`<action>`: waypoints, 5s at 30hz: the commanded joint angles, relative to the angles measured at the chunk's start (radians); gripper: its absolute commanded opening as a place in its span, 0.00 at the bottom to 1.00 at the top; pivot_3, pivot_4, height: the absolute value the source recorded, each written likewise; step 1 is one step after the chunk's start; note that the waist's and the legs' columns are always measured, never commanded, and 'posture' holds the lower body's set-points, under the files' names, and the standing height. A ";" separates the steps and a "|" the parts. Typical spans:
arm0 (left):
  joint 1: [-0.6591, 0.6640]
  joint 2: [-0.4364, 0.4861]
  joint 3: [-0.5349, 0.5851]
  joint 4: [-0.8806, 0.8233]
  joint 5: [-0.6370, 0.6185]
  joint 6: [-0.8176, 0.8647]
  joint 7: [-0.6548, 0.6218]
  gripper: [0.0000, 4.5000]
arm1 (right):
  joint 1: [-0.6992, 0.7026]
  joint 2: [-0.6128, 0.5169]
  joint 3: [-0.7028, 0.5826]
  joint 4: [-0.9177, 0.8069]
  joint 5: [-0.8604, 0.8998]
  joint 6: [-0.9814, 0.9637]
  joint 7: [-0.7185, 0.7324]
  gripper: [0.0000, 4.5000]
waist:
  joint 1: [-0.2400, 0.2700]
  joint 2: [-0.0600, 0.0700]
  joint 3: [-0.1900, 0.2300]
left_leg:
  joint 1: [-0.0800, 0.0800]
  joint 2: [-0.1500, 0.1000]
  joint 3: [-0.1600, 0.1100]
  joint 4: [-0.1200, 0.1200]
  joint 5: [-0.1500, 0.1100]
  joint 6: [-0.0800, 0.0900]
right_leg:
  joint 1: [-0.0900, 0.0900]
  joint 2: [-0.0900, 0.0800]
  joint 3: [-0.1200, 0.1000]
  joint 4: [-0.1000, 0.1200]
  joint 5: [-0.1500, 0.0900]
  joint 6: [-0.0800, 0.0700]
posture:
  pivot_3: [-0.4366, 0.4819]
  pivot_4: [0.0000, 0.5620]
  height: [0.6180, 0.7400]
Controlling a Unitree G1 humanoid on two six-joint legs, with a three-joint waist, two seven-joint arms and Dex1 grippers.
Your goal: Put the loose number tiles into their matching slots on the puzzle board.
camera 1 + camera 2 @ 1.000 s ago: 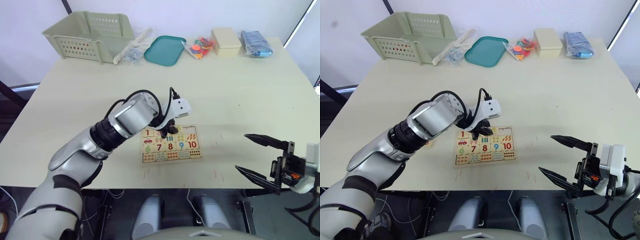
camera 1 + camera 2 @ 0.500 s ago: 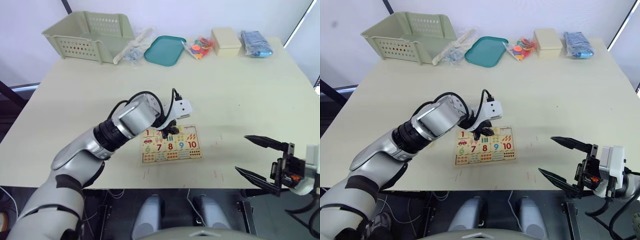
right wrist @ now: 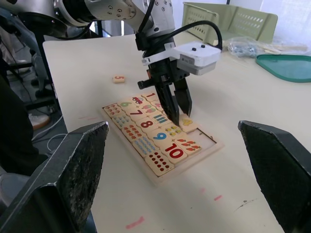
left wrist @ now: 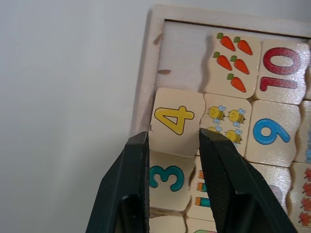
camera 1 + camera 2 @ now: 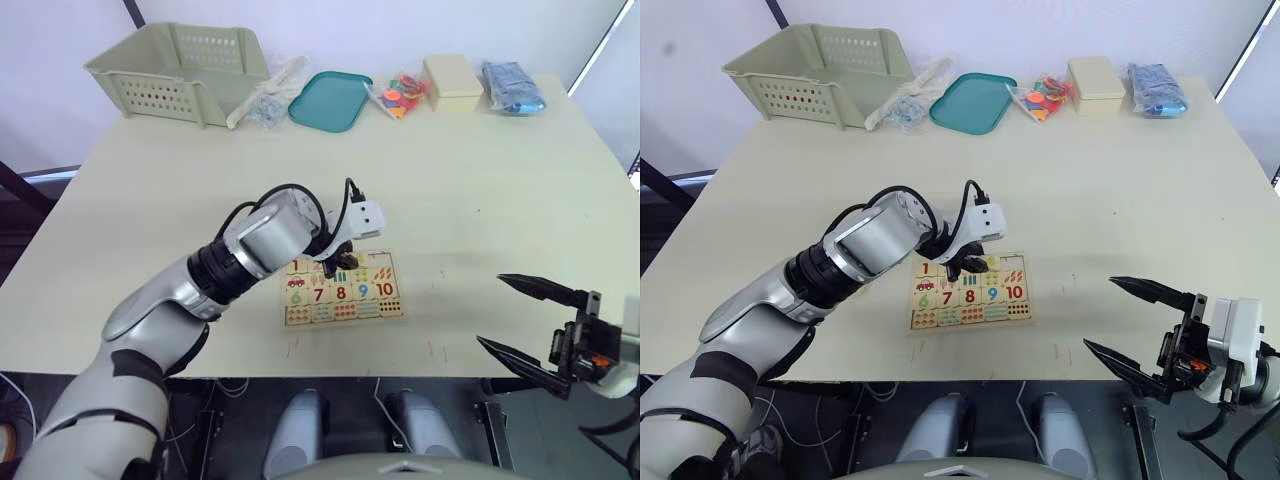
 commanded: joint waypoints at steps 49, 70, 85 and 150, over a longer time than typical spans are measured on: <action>-0.022 -0.021 -0.001 -0.029 0.012 0.050 -0.023 0.22 | 0.013 0.002 -0.024 -0.033 0.007 -0.032 -0.007 1.00 | 0.002 0.000 0.000 | 0.000 0.000 0.000 0.000 0.000 0.000 | 0.000 0.000 0.000 0.000 0.000 0.000 | 0.48 0.27 1.00; -0.078 0.070 0.049 -0.005 -0.013 -0.020 -0.133 0.63 | -0.004 0.004 -0.004 -0.023 -0.001 -0.038 -0.011 1.00 | 0.001 0.000 0.000 | 0.000 0.000 0.000 0.000 0.000 0.000 | 0.000 0.000 0.000 0.000 0.000 0.000 | 0.48 0.27 1.00; -0.049 0.020 0.303 0.376 -0.045 -0.564 -0.297 0.63 | -0.025 0.010 0.018 -0.015 -0.010 -0.041 -0.010 1.00 | 0.000 0.000 0.000 | 0.000 0.000 0.000 0.000 0.000 0.000 | 0.000 0.000 0.000 0.000 0.000 0.000 | 0.48 0.27 1.00; 0.195 -0.020 0.359 0.378 0.108 -0.796 -0.401 0.00 | 0.013 0.010 0.009 -0.038 -0.001 -0.036 -0.021 1.00 | -0.001 0.000 0.000 | 0.000 0.000 0.000 0.000 0.000 0.000 | 0.000 0.000 -0.001 0.000 0.000 0.000 | 0.48 0.27 1.00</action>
